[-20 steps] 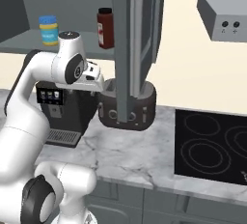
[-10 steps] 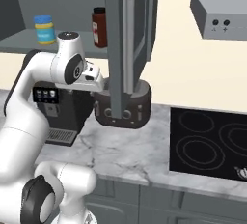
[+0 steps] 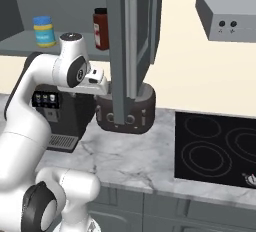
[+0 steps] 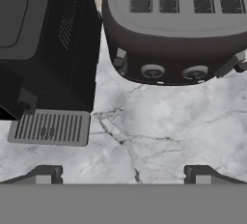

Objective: Collect the paprika, mayonnaise, and shaker from the cabinet and place them next to the stove.

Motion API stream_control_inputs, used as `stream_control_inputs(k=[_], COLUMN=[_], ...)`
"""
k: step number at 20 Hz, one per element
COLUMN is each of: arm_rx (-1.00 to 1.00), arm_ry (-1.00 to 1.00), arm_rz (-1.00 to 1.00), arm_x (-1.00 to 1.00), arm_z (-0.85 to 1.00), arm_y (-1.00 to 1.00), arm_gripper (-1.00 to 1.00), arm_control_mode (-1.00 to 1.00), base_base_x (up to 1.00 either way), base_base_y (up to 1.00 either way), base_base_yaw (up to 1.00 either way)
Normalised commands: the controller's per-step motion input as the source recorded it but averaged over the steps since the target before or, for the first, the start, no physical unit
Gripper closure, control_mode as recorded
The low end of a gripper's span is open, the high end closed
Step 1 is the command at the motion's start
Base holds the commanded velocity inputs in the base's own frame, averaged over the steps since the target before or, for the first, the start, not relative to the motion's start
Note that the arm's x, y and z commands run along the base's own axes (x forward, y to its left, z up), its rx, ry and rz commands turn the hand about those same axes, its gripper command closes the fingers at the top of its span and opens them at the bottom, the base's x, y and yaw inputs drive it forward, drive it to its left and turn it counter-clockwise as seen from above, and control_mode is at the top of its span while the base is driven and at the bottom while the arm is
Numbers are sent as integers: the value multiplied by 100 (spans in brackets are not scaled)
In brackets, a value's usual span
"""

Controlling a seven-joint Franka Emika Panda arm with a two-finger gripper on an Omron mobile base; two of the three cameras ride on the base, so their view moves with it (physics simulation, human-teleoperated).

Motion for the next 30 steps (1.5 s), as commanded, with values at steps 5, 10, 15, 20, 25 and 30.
stream_control_inputs(k=[5,10,15,20,25,30], arm_rx=[0,0,-4,-5,10,15], arm_ry=[0,-4,-25,-33,-26,-15], arm_rz=[0,-1,-1,4,20,21], arm_x=[0,0,0,-14,-6,1], arm_z=[0,0,1,3,10,21], arm_y=[0,0,3,21,53,92], arm_gripper=[-100,-100,-100,-100,-100,-100], arm_control_mode=[100,-100,-100,-100,-100,-100], base_base_x=[8,0,0,0,0,0], base_base_y=[-1,0,0,0,0,0], base_base_yaw=[0,0,0,0,0,0])
